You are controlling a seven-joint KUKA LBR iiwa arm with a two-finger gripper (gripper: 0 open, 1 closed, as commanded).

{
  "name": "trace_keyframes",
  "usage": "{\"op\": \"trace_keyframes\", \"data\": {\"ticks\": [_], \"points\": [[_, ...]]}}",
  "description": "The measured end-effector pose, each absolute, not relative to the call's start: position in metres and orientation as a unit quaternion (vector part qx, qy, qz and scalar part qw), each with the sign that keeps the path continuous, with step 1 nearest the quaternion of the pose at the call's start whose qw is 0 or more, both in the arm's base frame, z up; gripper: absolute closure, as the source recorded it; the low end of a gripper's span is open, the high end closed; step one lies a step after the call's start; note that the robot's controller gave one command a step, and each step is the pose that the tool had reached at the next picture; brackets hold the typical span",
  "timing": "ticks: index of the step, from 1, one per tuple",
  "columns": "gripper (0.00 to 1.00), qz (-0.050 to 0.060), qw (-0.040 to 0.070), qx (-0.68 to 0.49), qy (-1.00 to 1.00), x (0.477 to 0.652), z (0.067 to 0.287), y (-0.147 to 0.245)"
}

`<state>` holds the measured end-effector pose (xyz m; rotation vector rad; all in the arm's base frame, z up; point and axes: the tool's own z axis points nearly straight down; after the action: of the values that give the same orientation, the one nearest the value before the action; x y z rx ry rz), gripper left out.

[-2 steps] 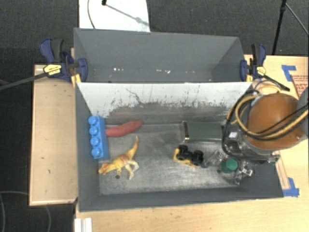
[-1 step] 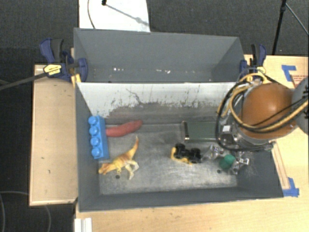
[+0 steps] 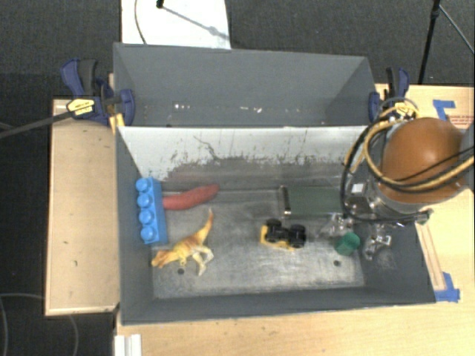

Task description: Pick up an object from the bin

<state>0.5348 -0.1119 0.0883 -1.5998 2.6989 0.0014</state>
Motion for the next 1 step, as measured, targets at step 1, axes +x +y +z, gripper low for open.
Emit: {"op": "trace_keyframes", "data": {"ticks": [1], "points": [[1.00,0.001,0.001,-0.513,0.858,0.5490,0.0786,-0.1369]]}}
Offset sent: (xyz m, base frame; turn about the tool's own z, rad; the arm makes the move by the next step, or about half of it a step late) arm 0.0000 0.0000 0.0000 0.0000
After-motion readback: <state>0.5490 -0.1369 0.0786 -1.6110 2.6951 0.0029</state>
